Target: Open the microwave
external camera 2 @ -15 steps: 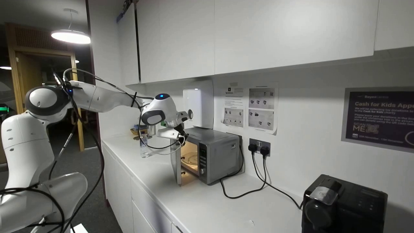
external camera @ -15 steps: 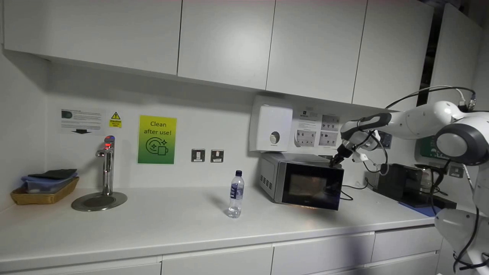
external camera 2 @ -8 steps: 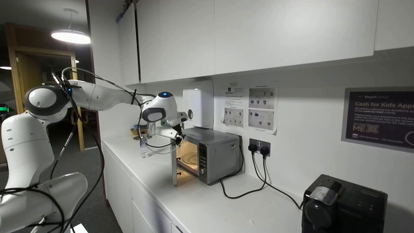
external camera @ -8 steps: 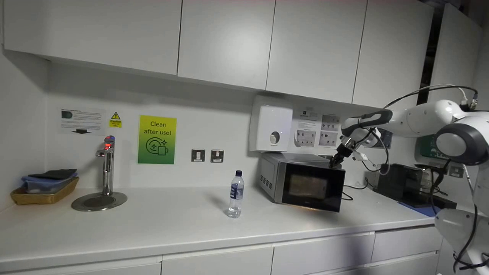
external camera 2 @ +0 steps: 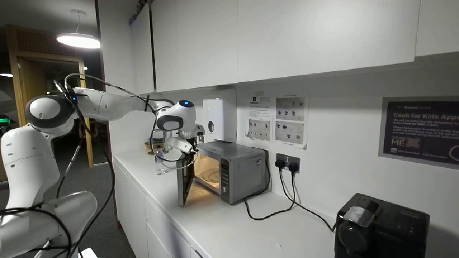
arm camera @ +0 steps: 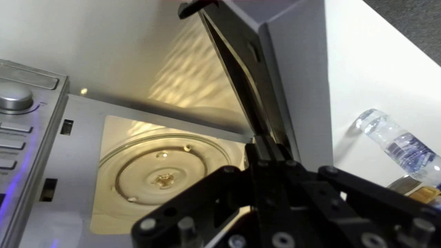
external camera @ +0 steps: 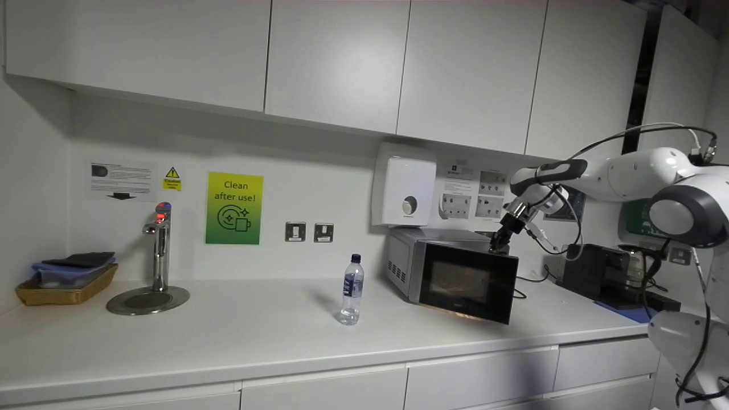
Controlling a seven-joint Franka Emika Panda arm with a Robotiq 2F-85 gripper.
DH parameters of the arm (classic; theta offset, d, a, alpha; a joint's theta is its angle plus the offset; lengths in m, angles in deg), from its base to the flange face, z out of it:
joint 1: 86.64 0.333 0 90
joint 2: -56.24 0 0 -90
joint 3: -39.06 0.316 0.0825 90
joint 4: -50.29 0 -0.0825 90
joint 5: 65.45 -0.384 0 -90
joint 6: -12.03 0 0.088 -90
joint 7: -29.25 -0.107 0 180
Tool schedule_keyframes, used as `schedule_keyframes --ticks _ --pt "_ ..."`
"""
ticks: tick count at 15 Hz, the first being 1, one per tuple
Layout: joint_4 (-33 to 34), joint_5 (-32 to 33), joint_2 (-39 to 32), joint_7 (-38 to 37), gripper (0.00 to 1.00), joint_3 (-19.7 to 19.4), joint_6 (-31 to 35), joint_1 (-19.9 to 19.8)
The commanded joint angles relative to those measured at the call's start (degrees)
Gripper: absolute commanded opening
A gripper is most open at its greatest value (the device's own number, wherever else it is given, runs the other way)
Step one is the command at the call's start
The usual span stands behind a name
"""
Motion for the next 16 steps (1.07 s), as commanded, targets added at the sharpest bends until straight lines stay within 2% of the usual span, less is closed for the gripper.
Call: schedule_keyframes --ticks 1,8,16 --pt "1.33 -3.04 -1.77 -0.08 0.0 -0.97 -5.95 0.05" --pt "1.25 -6.84 -2.43 -0.07 0.0 0.33 -13.41 -0.14" --pt "0.79 -9.06 -2.31 0.51 0.0 4.16 -13.97 -0.23"
